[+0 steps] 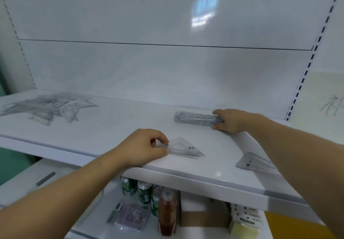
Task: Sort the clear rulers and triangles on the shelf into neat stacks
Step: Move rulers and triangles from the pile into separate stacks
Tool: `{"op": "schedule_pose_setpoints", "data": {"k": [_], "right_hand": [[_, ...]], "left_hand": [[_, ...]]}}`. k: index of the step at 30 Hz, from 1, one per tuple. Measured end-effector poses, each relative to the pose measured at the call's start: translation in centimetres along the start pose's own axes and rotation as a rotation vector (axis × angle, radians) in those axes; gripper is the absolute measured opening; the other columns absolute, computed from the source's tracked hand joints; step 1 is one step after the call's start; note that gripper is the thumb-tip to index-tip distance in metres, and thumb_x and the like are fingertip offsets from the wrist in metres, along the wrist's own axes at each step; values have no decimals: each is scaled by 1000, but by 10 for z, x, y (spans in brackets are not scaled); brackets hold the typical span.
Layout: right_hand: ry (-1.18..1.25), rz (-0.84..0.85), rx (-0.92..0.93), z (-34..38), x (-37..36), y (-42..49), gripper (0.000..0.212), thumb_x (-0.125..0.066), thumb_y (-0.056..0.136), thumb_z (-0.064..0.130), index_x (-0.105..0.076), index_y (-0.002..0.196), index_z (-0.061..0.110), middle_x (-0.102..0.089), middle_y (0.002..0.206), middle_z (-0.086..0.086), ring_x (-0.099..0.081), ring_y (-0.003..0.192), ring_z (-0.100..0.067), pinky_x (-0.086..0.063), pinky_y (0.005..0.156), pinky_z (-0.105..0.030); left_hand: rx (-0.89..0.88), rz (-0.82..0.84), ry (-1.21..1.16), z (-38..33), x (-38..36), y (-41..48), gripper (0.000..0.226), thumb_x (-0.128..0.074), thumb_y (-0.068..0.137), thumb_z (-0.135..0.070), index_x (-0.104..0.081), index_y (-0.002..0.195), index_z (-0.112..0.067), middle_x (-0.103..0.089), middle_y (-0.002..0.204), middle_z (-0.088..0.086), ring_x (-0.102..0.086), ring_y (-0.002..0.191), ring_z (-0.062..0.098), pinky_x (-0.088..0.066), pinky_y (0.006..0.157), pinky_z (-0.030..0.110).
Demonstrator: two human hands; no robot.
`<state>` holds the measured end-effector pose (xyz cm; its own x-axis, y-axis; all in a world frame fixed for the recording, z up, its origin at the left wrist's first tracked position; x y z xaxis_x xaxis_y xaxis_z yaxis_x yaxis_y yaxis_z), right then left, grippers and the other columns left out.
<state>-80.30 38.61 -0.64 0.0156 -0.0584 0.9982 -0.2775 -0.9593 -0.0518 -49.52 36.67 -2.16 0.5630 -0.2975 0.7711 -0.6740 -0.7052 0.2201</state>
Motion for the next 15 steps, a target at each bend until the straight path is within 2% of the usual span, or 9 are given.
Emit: {"op": "schedule_pose_setpoints", "data": {"k": [4,6,8,10,12,15], "right_hand": [[29,-8,5,3,-1,1,85,-43,80,75,-31,143,20,-43,142,-6,-43,127,-28,-36,106,-41],[30,-29,14,2,1,2,73,-44,84,70,-40,136,20,-49,135,-7,-48,120,-27,-39,101,-38],[14,-55,27,2,3,2,58,-45,86,66,-51,121,20,-57,122,-6,-51,103,-25,-42,89,-35],[23,-63,22,2,3,2,53,-46,87,65,-53,113,19,-59,116,-6,-50,96,-23,-42,85,-34],[27,-55,8,2,2,1,59,-44,87,66,-51,121,19,-56,123,-7,-50,105,-25,-41,90,-35],[33,-39,-22,8,7,-2,76,-42,86,68,-35,142,17,-42,144,-7,-41,129,-27,-35,105,-37]], "left_hand": [[3,1,-13,0,-1,1,13,-71,77,-30,-66,83,-40,-55,71,-6,-49,62,6,-41,64,21],[7,5,-15,1,-1,2,13,-71,77,-30,-66,83,-40,-56,71,-5,-49,62,6,-41,63,21],[12,2,-24,2,-2,2,12,-72,76,-30,-66,83,-40,-55,71,-5,-49,61,7,-40,63,21],[10,-2,-26,4,-2,3,13,-72,76,-30,-66,83,-40,-54,70,-5,-48,60,6,-40,62,21],[15,-6,-31,5,-3,4,14,-72,77,-31,-65,84,-40,-54,69,-7,-48,59,4,-40,61,19],[25,-8,-54,6,-2,6,15,-71,78,-36,-64,90,-39,-58,70,-11,-49,60,3,-42,61,16]]}}
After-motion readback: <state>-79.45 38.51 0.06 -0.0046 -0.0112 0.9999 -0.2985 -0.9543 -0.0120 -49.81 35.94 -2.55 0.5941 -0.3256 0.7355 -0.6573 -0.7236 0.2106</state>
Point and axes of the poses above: each hand's wrist, its own y-axis towards the middle knuckle, its own x-axis out of the back of the hand, z = x × y, the point moved 3 cm from there along y, towards the middle knuckle
